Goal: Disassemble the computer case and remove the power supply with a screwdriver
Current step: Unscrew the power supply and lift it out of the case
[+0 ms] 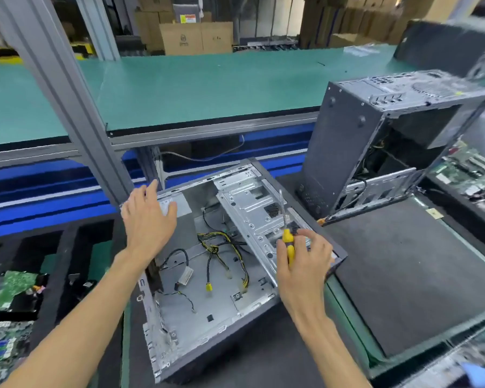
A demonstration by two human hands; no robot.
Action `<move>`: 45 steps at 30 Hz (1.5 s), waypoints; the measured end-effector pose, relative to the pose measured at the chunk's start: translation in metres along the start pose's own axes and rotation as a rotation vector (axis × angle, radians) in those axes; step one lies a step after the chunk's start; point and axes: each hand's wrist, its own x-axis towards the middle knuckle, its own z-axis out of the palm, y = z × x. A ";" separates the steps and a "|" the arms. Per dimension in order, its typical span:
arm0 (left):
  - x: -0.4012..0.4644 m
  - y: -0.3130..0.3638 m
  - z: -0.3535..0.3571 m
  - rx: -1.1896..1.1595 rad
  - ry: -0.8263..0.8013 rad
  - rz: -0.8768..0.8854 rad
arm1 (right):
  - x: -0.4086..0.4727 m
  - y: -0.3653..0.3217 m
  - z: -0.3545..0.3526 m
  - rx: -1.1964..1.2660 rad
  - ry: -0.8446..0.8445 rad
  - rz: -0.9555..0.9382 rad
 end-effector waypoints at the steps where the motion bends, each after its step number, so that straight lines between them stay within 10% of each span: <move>1: 0.008 -0.005 0.005 0.013 -0.025 0.014 | -0.012 -0.005 0.000 -0.026 0.024 0.064; 19: 0.044 -0.058 0.014 0.193 -0.131 0.098 | -0.069 -0.075 0.003 0.380 -0.113 0.530; 45: -0.081 -0.070 -0.018 0.385 0.019 -0.397 | 0.093 -0.010 0.057 0.264 -0.532 0.112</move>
